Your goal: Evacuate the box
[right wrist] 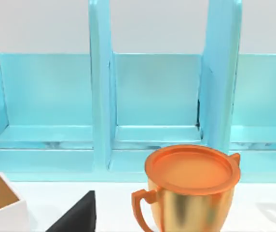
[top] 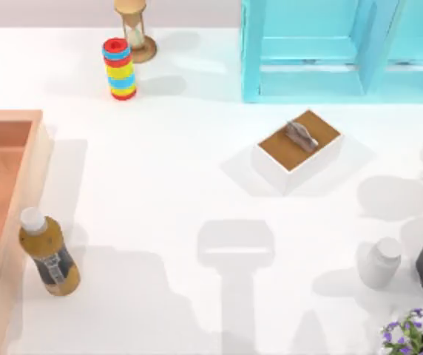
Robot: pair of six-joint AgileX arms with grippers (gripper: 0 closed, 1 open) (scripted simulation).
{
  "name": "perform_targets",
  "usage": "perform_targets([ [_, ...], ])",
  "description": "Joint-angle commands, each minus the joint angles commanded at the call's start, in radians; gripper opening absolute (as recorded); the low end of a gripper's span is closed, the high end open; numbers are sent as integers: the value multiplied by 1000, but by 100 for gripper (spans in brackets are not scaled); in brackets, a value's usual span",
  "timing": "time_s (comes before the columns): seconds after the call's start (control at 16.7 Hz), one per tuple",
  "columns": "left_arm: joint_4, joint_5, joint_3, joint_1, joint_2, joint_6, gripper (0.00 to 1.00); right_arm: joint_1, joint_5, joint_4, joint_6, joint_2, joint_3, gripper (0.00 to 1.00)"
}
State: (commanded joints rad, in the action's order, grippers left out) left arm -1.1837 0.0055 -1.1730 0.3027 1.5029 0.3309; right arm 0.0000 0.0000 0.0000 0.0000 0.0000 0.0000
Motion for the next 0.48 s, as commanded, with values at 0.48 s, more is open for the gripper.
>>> perform_targets([
  [0.48,-49,2,-50,9,58,14,100,0,0,0,0,0,0,100],
])
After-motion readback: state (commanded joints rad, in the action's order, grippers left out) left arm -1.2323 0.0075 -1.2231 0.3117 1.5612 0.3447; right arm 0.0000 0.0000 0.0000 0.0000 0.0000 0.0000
